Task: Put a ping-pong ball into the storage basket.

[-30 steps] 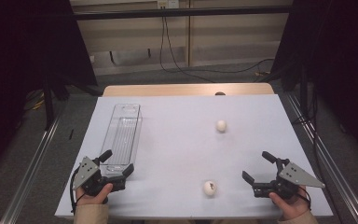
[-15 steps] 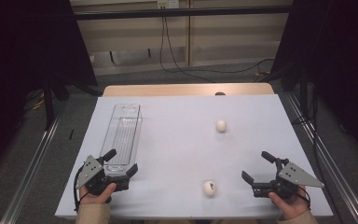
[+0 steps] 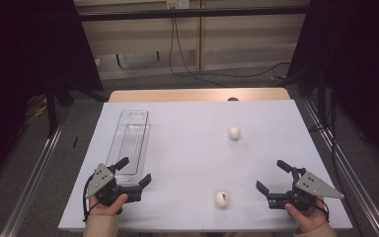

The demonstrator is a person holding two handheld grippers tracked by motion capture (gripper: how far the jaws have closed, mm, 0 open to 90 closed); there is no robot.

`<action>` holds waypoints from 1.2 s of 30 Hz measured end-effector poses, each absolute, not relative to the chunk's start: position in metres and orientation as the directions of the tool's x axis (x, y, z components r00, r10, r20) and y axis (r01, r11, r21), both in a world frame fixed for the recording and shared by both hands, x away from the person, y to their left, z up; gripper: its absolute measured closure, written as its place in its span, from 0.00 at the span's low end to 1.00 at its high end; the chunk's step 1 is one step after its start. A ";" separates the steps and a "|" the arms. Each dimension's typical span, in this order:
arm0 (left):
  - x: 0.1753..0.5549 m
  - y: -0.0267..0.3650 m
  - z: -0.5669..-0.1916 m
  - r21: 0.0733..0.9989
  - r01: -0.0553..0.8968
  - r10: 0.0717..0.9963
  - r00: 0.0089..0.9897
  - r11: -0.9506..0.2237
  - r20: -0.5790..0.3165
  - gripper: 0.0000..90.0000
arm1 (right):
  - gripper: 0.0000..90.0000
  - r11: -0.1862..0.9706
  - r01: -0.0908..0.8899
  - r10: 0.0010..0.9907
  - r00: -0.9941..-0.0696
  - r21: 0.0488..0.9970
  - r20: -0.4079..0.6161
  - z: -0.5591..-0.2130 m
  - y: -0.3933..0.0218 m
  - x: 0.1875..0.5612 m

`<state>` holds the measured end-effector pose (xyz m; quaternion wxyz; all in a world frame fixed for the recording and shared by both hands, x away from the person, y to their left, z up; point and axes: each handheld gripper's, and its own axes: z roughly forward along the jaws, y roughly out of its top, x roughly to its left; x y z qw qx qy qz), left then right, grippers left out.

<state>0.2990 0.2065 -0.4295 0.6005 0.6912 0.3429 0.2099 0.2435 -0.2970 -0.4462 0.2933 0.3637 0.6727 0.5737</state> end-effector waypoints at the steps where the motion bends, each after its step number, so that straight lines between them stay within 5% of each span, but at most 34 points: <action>1: 0.299 0.206 -0.429 0.974 0.221 0.725 0.679 -0.049 -0.118 0.02 | 0.01 0.077 0.153 0.826 -0.563 0.985 0.023 -0.446 -0.297 0.243; 36: 0.303 0.184 -0.427 0.972 0.221 0.686 0.719 -0.075 -0.110 0.02 | 0.01 0.082 0.148 0.818 -0.575 0.986 0.018 -0.446 -0.294 0.243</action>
